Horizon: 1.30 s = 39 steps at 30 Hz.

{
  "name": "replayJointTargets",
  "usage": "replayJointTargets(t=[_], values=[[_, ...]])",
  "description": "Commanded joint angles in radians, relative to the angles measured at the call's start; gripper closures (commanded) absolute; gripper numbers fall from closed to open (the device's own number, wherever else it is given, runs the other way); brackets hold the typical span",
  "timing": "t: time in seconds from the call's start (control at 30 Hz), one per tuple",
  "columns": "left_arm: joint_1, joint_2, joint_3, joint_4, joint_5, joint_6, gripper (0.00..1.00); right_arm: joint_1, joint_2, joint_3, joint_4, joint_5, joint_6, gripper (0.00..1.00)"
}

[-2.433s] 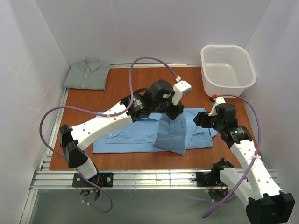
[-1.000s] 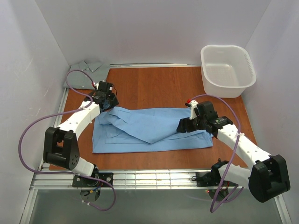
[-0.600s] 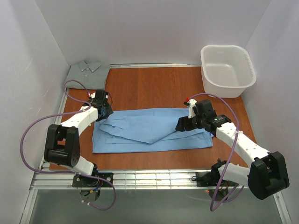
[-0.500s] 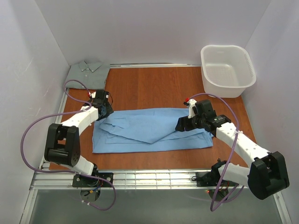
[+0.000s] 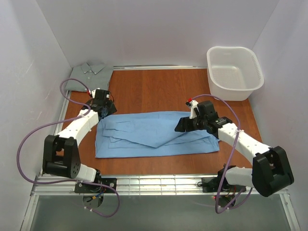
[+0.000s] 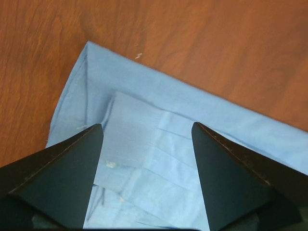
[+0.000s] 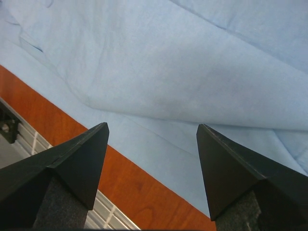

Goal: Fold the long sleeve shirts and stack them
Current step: Fold the shirt

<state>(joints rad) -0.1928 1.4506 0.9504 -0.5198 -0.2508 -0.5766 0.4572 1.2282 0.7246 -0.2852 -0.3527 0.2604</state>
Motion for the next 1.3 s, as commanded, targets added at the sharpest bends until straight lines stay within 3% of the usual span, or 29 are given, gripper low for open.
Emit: replayJointTargets(t=[0.0, 0.1, 0.2, 0.37, 0.63, 0.8, 0.93, 1.03, 1.2, 1.27], values=[[0.0, -0.127, 0.073, -0.028, 0.096, 0.001, 0.29, 0.024, 0.062, 0.047, 0.128, -0.089, 0.075, 0.3], [-0.016, -0.13, 0.071, -0.036, 0.205, -0.014, 0.3, 0.052, 0.128, 0.068, 0.164, -0.106, 0.08, 0.31], [-0.02, -0.093, 0.028, -0.01, 0.295, -0.052, 0.37, 0.054, 0.195, 0.07, 0.205, -0.118, 0.085, 0.31], [-0.008, 0.043, -0.079, 0.107, 0.221, -0.126, 0.48, 0.035, 0.28, 0.064, 0.231, -0.08, 0.066, 0.32], [0.084, 0.168, -0.199, 0.179, 0.225, -0.184, 0.57, -0.224, 0.375, -0.076, 0.343, -0.227, 0.106, 0.34], [0.122, 0.102, -0.236, 0.159, 0.22, -0.213, 0.6, -0.376, 0.344, -0.137, 0.319, -0.258, 0.1, 0.34], [0.138, 0.018, -0.231, 0.104, 0.174, -0.197, 0.6, -0.407, 0.252, -0.117, 0.243, -0.191, 0.076, 0.34], [0.138, -0.054, -0.196, 0.067, 0.176, -0.132, 0.55, -0.402, 0.165, -0.079, 0.17, -0.111, 0.054, 0.34], [0.061, -0.163, -0.099, 0.064, 0.249, 0.018, 0.26, -0.342, 0.034, -0.025, 0.08, 0.063, 0.026, 0.33], [0.015, -0.191, -0.073, 0.066, 0.246, 0.067, 0.21, -0.341, -0.004, -0.021, 0.075, 0.134, 0.031, 0.33]])
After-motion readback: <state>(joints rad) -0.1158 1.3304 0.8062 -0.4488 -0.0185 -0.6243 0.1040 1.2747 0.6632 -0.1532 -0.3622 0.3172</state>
